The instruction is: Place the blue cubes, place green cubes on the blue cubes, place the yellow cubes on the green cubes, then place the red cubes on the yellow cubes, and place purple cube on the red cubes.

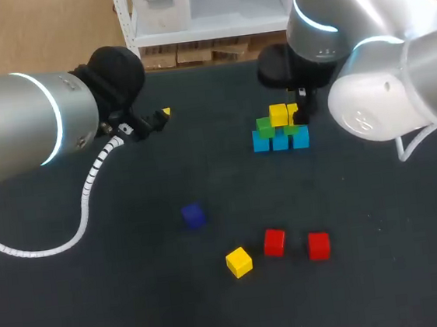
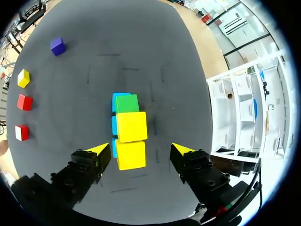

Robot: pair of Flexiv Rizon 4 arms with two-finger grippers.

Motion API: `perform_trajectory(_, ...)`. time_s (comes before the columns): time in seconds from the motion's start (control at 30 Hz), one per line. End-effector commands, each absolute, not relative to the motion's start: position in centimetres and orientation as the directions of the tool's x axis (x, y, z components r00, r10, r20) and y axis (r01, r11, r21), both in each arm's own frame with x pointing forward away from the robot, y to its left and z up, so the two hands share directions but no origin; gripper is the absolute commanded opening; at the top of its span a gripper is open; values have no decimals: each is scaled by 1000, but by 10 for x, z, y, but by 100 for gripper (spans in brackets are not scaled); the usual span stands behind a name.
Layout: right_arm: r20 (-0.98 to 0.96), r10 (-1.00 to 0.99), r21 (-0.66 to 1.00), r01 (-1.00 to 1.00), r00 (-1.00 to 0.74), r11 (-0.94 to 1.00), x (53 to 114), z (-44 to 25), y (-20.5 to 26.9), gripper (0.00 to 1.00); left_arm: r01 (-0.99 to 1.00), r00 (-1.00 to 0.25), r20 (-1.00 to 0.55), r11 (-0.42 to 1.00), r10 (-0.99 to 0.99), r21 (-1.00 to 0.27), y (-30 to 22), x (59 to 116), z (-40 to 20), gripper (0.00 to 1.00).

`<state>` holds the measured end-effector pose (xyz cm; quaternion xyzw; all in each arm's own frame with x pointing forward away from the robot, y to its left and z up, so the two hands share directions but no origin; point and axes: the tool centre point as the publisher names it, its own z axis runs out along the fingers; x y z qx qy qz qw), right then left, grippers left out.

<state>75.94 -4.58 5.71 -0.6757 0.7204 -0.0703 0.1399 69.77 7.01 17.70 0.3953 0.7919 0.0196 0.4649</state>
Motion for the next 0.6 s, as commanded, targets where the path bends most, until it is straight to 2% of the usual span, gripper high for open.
perform_trajectory(0.03, -107, -993, -297, -952, -51, 81, 759, 56, -46, 77, 608, -254, -722, 687, 643, 398, 70, 699, 176, 100)
perform_trajectory(0.17, -107, -993, -298, -951, -53, 83, 760, 56, -46, 70, 608, -254, -722, 687, 643, 398, 70, 699, 176, 100)
perform_trajectory(0.2, -108, -993, -298, -951, -54, 84, 760, 56, -47, 48, 608, -254, -722, 687, 643, 398, 70, 699, 176, 100)
perform_trajectory(0.23, -108, -993, -298, -951, -54, 84, 760, 56, -47, 46, 608, -254, -722, 687, 643, 398, 70, 699, 176, 100)
perform_trajectory(0.5, -110, -992, -296, -951, -56, 87, 760, 56, -47, 50, 608, -254, -722, 687, 643, 398, 70, 699, 176, 100)
perform_trajectory(0.6, -111, -992, -294, -952, -57, 87, 760, 56, -47, 59, 608, -254, -722, 687, 643, 398, 70, 699, 176, 100)
